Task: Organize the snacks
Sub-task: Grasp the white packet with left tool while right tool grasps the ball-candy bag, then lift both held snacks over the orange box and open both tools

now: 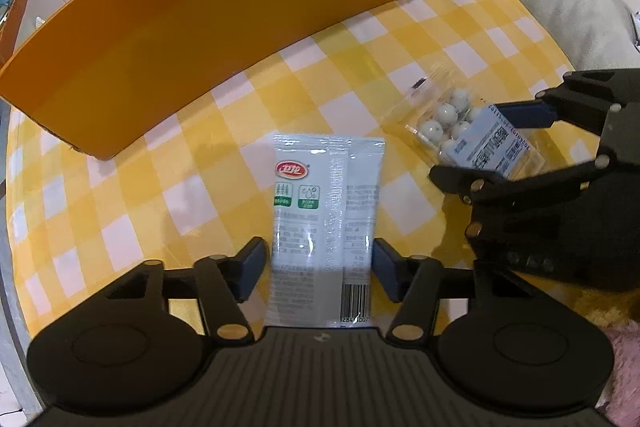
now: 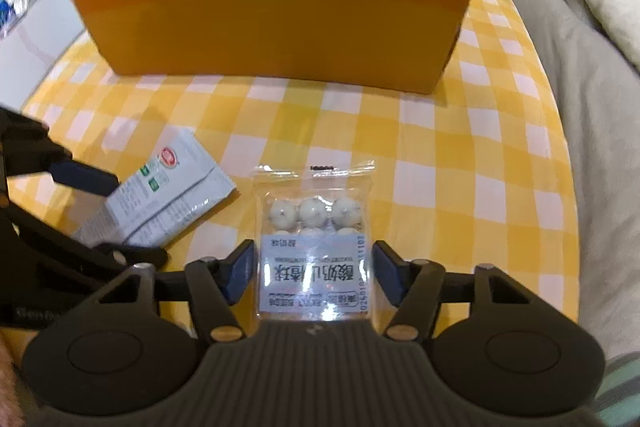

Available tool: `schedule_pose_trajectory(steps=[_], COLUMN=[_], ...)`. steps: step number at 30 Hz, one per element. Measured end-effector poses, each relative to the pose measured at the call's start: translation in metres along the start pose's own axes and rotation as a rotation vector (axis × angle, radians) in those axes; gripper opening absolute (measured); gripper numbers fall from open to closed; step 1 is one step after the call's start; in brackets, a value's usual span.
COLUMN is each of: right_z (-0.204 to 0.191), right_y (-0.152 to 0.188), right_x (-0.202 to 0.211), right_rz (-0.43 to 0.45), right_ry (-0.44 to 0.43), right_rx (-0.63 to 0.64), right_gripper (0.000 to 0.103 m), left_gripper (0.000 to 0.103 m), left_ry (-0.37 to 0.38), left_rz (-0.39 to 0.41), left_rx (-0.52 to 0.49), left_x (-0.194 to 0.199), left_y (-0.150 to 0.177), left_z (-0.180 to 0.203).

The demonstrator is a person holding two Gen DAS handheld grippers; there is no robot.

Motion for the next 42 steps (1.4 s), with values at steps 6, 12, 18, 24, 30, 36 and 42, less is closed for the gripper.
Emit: schedule_pose_trajectory(steps=[6, 12, 18, 24, 30, 36, 42], right_z=[-0.001, -0.001, -0.002, -0.004, -0.005, -0.012, -0.019], right_y=[0.000, -0.001, 0.000, 0.000, -0.004, -0.018, -0.047], right_x=[0.000, 0.000, 0.004, 0.015, 0.027, 0.046, 0.076], right_rz=[-0.001, -0.003, -0.011, 0.005, 0.029, 0.068, 0.133], right_ry=[-0.010, -0.012, -0.008, -0.006, -0.006, 0.004, 0.024], right_rx=[0.009, 0.007, 0.009, 0.005, 0.012, 0.072, 0.175], right_gripper=[0.057, 0.056, 0.052, 0.052, 0.052, 0.052, 0.052], left_gripper=[0.057, 0.055, 0.054, 0.054, 0.054, 0.054, 0.054], left_ry=[-0.005, -0.020, -0.040, -0.043, -0.045, -0.047, -0.044], left_rz=[-0.006, 0.003, 0.015, 0.059, 0.136, 0.219, 0.299], left_rx=[0.003, 0.053, 0.129, 0.220, 0.283, 0.304, 0.300], left_x=[0.000, 0.001, 0.007, 0.023, 0.047, 0.077, 0.108], left_y=[-0.002, 0.000, 0.006, 0.010, 0.005, -0.007, -0.027], left_z=[0.001, -0.001, -0.006, -0.021, -0.035, -0.046, -0.057])
Point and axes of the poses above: each gripper's, at about its wrist camera, not at the fingertips, and x roughly against the way its jaws point, z to its right, y to its underside, the point moved 4 cm from there along -x, roughly the way its jaws point, and after that the axes turned 9 degrees about -y, right-handed, at the moved point
